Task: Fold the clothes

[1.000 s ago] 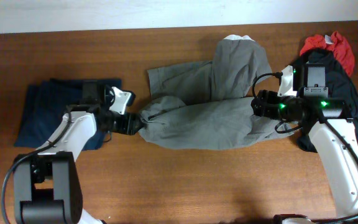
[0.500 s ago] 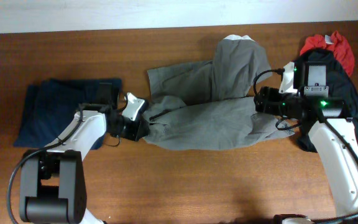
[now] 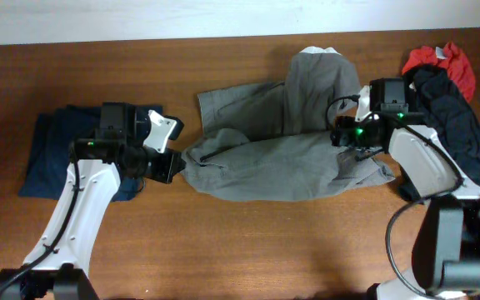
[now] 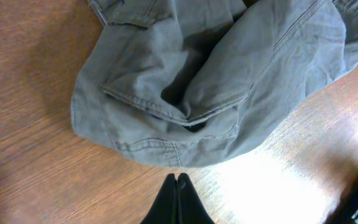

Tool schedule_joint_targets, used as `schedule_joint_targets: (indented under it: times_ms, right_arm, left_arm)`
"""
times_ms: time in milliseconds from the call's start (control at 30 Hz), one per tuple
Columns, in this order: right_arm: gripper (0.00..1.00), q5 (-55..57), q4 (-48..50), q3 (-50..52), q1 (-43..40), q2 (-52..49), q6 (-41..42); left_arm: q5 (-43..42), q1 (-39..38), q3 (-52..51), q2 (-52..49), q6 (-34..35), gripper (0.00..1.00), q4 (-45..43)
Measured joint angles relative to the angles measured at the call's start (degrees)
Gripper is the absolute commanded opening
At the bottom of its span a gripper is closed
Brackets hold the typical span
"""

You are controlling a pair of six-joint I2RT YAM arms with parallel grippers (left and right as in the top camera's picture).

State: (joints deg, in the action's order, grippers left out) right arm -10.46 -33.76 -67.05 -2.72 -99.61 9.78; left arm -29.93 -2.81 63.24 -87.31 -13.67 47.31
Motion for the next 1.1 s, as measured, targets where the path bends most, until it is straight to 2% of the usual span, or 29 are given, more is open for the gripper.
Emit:
schedule_joint_targets:
  times_ms: [167,533,667,700,733,800,1100]
  right_arm:
    - [0.73,0.00,3.58,0.00,-2.54,-0.35,-1.62]
    - [0.72,-5.60,3.85,0.00,-5.07,-6.38,-4.24]
    - [0.57,-9.81,3.80,-0.02,-5.07,-6.97,-6.03]
    - [0.51,-10.73,3.67,-0.02,-5.07,-6.97,-6.36]
    - [0.40,-11.67,3.37,0.00,-5.07,-6.97,-6.80]
    - [0.29,-13.16,2.10,0.00,-5.07,-6.97,-7.28]
    - [0.13,-15.72,-1.99,-0.02,-5.49,-6.75,-7.45]
  left_arm:
    - [0.63,0.00,0.00,-0.02,0.00,0.01,0.70]
    - [1.01,0.00,0.00,-0.02,-0.02,0.04,0.46]
    - [1.01,0.00,0.00,-0.02,-0.02,0.04,0.46]
    - [1.01,0.00,0.00,-0.02,-0.02,0.04,0.44]
    - [1.03,0.00,0.00,-0.02,-0.02,0.04,0.42]
    - [1.03,0.00,0.00,-0.02,-0.02,0.04,0.22]
    - [1.75,0.00,0.00,-0.02,-0.02,0.04,0.22]
